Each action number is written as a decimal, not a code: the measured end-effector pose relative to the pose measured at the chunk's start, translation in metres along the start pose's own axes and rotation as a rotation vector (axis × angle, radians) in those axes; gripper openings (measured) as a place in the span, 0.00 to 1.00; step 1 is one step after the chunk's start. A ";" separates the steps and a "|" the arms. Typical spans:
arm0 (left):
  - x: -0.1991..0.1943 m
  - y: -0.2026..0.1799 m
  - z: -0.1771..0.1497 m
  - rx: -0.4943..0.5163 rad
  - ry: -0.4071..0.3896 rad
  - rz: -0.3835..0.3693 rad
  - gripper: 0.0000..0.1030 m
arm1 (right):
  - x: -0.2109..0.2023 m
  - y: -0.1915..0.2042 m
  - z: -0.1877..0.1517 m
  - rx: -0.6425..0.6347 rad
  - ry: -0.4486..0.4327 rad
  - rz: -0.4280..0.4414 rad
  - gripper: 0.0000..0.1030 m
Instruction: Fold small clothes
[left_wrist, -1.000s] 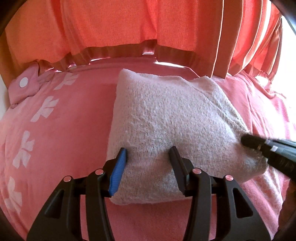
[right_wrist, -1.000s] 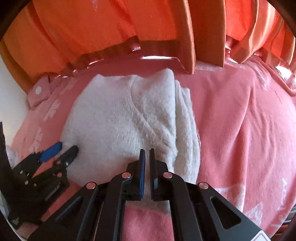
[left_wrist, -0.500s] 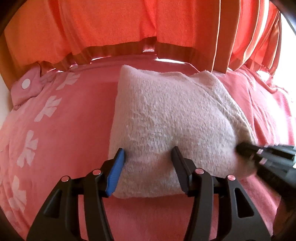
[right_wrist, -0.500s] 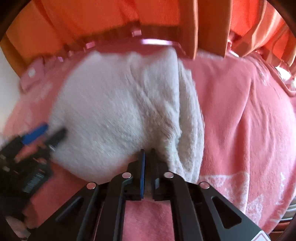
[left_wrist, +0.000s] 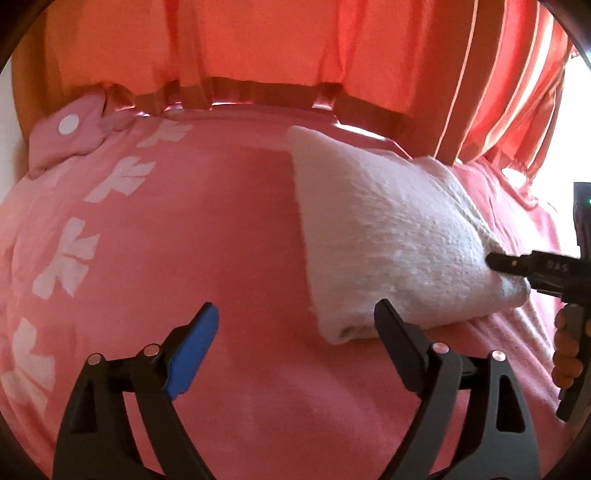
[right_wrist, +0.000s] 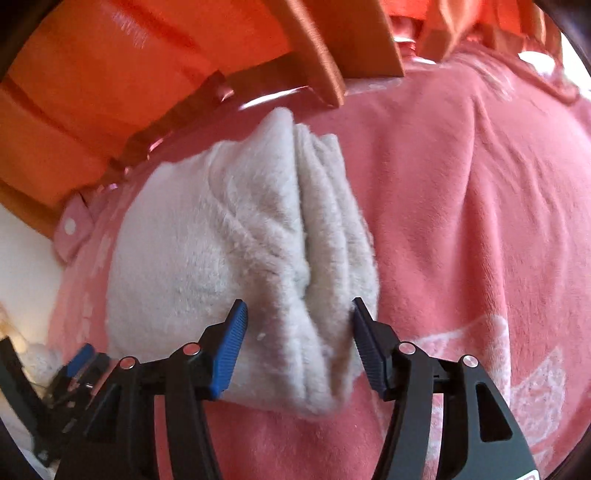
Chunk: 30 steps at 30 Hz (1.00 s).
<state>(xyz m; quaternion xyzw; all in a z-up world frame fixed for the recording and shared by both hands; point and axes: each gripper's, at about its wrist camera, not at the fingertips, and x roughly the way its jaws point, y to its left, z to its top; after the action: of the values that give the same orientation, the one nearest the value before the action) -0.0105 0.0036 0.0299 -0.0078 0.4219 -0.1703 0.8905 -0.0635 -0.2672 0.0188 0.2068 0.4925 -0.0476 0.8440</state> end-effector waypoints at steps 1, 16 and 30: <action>0.001 0.004 -0.001 -0.017 0.000 -0.012 0.81 | 0.000 0.006 -0.002 -0.016 -0.002 -0.006 0.32; -0.003 0.018 -0.003 -0.070 -0.007 -0.066 0.81 | -0.006 0.005 0.015 -0.062 -0.026 -0.093 0.12; -0.012 -0.013 0.026 0.006 -0.006 -0.104 0.84 | -0.016 -0.009 0.005 -0.008 -0.051 -0.023 0.29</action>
<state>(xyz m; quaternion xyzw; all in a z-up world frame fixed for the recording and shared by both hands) -0.0016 -0.0084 0.0581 -0.0275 0.4175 -0.2175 0.8818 -0.0701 -0.2792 0.0313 0.1965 0.4733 -0.0608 0.8565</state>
